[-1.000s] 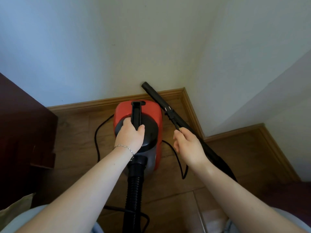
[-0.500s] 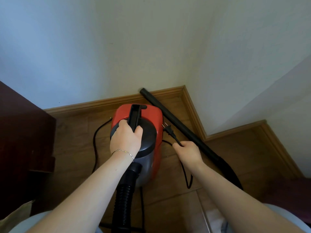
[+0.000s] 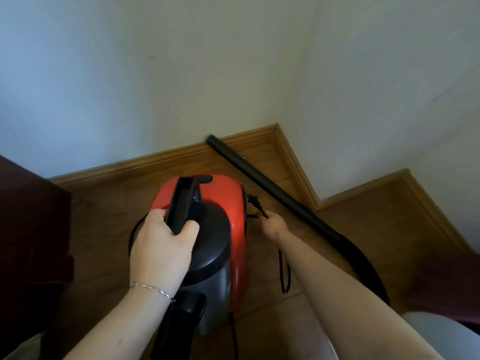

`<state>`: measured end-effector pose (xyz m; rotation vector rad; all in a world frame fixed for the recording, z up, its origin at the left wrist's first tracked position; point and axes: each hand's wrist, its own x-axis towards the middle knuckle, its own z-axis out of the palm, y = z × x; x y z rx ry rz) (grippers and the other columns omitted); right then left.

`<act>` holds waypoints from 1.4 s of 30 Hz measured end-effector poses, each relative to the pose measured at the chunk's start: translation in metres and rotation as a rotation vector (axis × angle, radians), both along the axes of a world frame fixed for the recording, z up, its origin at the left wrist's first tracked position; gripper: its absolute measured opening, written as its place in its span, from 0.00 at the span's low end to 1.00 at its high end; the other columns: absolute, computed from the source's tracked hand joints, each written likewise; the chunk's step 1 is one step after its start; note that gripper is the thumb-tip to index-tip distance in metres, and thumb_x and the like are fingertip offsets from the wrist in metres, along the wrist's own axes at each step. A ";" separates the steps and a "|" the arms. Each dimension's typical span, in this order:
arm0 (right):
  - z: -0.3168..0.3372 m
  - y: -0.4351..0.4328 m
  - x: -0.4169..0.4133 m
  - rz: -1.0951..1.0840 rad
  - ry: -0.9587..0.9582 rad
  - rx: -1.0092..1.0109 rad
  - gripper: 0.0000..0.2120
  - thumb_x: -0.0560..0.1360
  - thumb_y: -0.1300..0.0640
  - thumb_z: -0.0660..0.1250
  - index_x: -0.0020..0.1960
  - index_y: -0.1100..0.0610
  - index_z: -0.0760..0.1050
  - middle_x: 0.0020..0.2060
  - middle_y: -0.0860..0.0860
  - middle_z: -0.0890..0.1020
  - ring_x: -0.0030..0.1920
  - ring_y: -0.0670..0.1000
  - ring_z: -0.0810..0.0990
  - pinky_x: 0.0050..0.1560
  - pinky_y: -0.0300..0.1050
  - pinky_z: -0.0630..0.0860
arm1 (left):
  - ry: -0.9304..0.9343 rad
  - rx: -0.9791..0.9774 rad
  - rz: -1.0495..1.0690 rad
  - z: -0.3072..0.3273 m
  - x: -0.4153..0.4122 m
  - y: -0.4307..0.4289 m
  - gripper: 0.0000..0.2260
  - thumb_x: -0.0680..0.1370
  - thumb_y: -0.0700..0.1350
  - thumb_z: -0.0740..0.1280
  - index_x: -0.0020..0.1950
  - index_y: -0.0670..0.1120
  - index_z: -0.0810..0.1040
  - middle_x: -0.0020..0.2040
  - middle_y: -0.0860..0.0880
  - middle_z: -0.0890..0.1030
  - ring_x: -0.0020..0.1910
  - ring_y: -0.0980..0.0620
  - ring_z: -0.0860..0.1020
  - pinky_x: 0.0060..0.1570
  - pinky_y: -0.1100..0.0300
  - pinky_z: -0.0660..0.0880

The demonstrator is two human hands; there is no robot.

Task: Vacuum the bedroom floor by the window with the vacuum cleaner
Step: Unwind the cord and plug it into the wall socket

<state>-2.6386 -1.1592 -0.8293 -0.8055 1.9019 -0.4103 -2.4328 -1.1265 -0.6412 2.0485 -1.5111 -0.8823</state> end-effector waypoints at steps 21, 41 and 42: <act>-0.027 -0.012 -0.007 0.430 0.500 0.158 0.21 0.78 0.65 0.54 0.69 0.53 0.70 0.61 0.56 0.75 0.56 0.56 0.76 0.54 0.49 0.76 | 0.059 -0.056 0.122 0.011 0.025 0.010 0.06 0.73 0.49 0.68 0.41 0.49 0.73 0.35 0.48 0.78 0.36 0.48 0.77 0.36 0.54 0.72; 0.126 -0.035 -0.046 0.569 0.127 -0.131 0.07 0.72 0.58 0.71 0.42 0.46 0.82 0.46 0.48 0.82 0.50 0.47 0.77 0.54 0.43 0.68 | 0.025 -0.081 0.180 -0.011 0.001 -0.022 0.13 0.77 0.49 0.64 0.54 0.41 0.73 0.41 0.46 0.74 0.47 0.39 0.76 0.43 0.53 0.68; 0.132 -0.036 -0.044 0.553 0.107 -0.165 0.07 0.72 0.59 0.71 0.42 0.46 0.82 0.45 0.47 0.82 0.49 0.46 0.77 0.54 0.43 0.68 | 0.024 -0.079 0.169 -0.012 -0.004 -0.022 0.13 0.77 0.49 0.64 0.55 0.41 0.73 0.42 0.47 0.74 0.48 0.39 0.76 0.43 0.54 0.68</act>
